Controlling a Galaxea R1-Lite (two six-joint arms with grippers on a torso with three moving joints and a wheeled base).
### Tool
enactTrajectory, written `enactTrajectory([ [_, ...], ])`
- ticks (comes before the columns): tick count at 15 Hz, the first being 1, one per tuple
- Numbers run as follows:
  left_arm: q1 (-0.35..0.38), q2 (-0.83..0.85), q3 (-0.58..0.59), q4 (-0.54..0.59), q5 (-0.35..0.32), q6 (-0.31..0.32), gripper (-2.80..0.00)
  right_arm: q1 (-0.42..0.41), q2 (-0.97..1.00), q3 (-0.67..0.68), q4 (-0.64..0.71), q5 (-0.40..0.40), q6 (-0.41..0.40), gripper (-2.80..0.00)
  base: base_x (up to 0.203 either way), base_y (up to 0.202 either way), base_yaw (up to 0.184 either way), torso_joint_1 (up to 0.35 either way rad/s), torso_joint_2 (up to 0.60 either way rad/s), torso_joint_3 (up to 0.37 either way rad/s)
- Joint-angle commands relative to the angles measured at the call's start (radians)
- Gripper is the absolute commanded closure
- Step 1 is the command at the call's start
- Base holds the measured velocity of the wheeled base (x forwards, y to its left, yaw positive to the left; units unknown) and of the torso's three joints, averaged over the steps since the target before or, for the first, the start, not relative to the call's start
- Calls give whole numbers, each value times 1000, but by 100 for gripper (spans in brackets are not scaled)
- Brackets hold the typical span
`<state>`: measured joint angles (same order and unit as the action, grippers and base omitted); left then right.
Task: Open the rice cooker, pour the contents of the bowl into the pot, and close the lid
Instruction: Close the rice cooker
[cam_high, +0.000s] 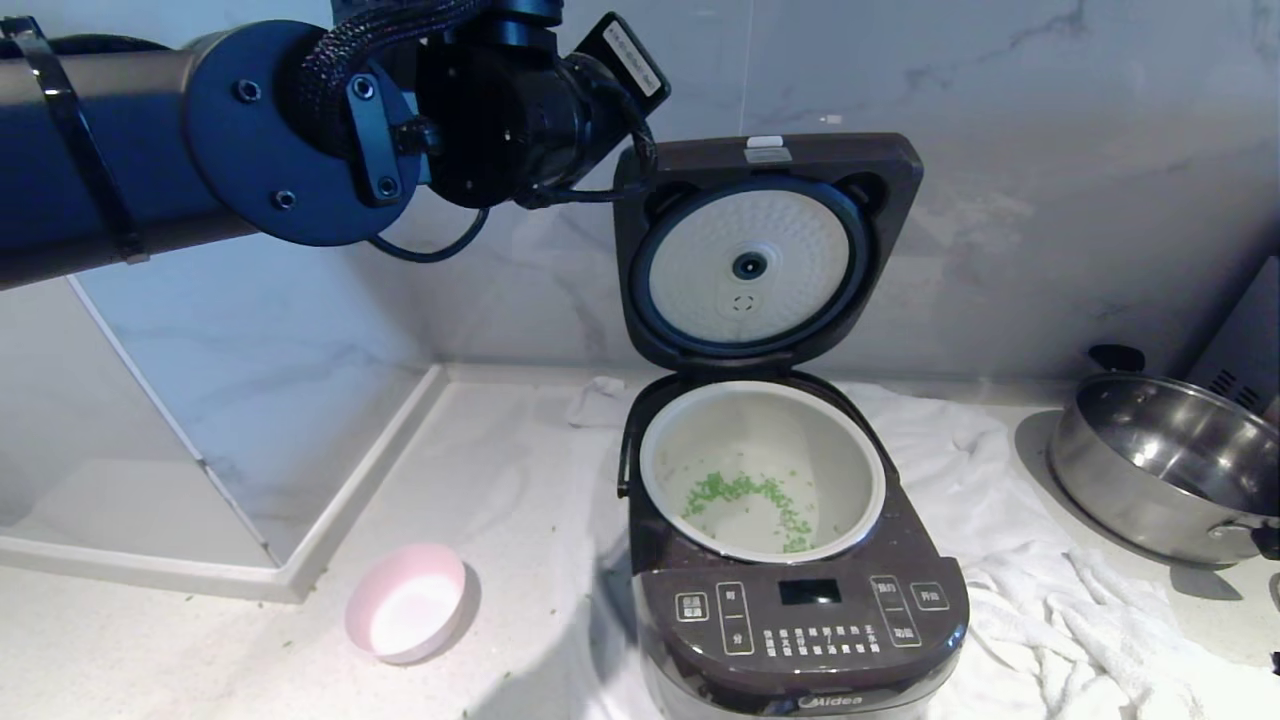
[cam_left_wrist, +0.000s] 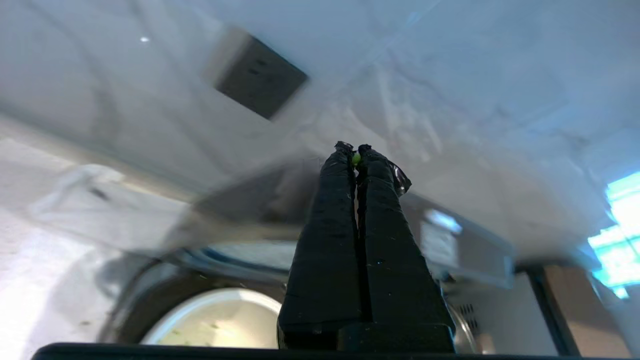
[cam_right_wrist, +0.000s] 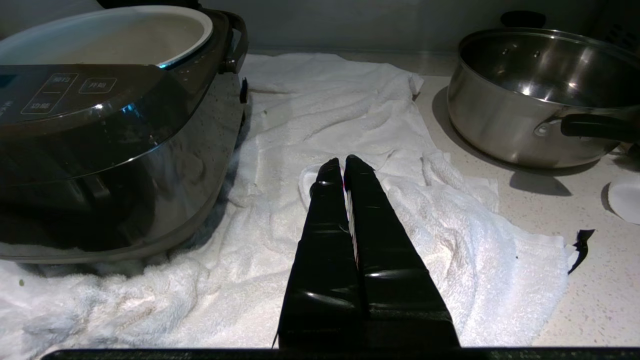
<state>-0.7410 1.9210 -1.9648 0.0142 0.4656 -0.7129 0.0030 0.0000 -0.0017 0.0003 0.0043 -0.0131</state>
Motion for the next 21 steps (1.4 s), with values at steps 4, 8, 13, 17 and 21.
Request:
enactTrajectory([
  [4,-55,71,-2,-94,71,71,0,0,0,0,0,0,-5,0,0,0,0,0,0,0],
  [8,-98,103,0,-102,74,138,0,0,0,0,0,0,-4,0,0,0,0,0,0,0],
  [13,-98,87,-1,-96,72,153,0,0,0,0,0,0,-4,0,0,0,0,0,0,0],
  [17,-80,43,-4,-103,114,206,0,0,0,2,-2,0,-2,0,0,0,0,0,0,0],
  [21,-73,128,8,-226,179,288,0,0,0,2,-2,0,-5,0,0,0,0,0,0,0],
])
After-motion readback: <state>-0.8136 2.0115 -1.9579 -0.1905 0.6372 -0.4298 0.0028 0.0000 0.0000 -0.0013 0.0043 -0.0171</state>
